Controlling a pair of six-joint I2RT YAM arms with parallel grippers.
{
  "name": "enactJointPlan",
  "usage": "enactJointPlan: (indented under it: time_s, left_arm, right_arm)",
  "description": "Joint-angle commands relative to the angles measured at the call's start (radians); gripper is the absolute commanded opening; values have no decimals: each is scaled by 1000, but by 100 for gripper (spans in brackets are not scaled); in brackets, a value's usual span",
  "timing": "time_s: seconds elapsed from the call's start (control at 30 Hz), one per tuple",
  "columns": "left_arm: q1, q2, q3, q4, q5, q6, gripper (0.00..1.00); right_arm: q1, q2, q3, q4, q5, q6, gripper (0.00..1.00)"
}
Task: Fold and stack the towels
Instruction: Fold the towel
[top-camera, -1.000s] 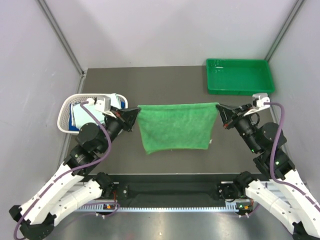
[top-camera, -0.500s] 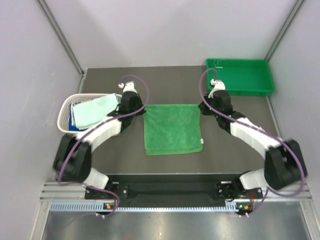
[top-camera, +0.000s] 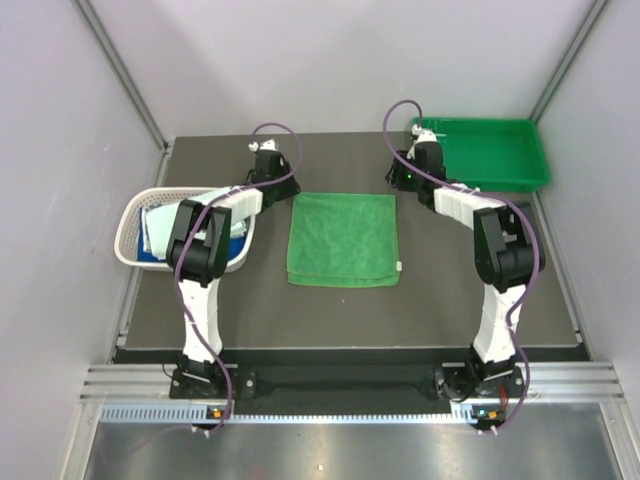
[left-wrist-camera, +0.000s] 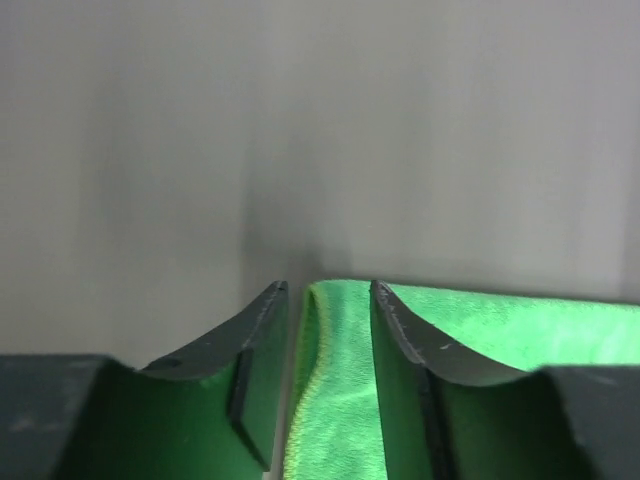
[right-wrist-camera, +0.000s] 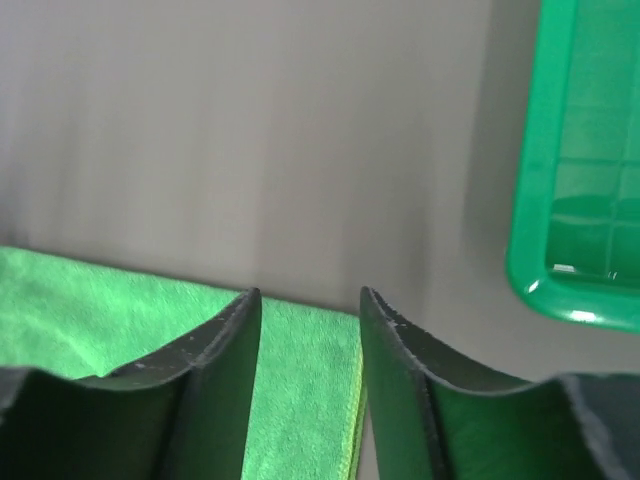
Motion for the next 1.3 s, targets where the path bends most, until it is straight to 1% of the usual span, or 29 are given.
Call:
enactJointPlan:
  time_s: [0.0,0.03,0.07,0.2,0.27,0.3,0.33,0.4,0.43,0.47,0.5,0.53,0.57,0.6,0.63,0.67,0.83,0.97,1.13,1.27]
  left_arm:
    - [14,8,33,14,13,4,44]
    - [14,3,26,12,-21,2,48]
    - [14,-18,1,12,-21,2,51]
    - [12,-104,-69,21,-22,-4,54]
    - [5,-168,-109,-20,-36,-16,54]
    - [-3,-190,-122,-40,-48,-30,54]
    - [-15,-213,-138,-77,-56,-41,52]
    - [-37,-288,-207,-129,-100,-71,51]
    - [-58,-316,-233,-146,-119,-85,50]
    - [-68,-372,-291,-155,-125,-96,45]
    - [-78,-400,-319,-178,-136,-116,44]
    - [-97,-428,-350,-189,-144,-129,44]
    - [-106,-484,-416,-191,-142,-145,42]
    - [-118,-509,-450,-174,-119,-159,42]
    - [-147,-532,-479,-168,-116,-166,42]
    - [-164,-567,-525,-172,-122,-176,41]
    - [-270,-637,-642,-157,-162,-243,41]
    - [-293,-644,-709,-149,-182,-278,41]
    - [-301,-649,-769,-126,-193,-304,41]
    - [-319,-670,-815,-126,-207,-317,41]
  right_arm:
    - [-10,16,71,37,4,-21,45]
    - [-10,10,69,21,14,-22,46]
    - [-10,-12,57,20,18,-15,46]
    - [-5,-114,-29,-3,45,13,46]
    - [7,-187,-96,-38,51,25,45]
    - [13,-213,-121,-54,85,28,44]
    - [21,-239,-174,-69,97,36,40]
    - [39,-328,-245,-91,103,62,38]
    - [47,-358,-323,-89,102,71,37]
    - [64,-417,-360,-95,103,82,34]
    - [75,-448,-395,-98,120,88,33]
    - [82,-479,-467,-98,122,93,33]
    - [101,-532,-501,-97,123,108,31]
    - [110,-557,-535,-86,128,116,30]
    - [122,-578,-591,-83,131,122,30]
    - [150,-608,-611,-83,139,134,28]
    - [242,-649,-716,-65,186,185,27]
    - [302,-645,-753,-48,219,232,27]
    - [334,-632,-783,-28,231,266,27]
    - [352,-646,-802,-26,243,282,30]
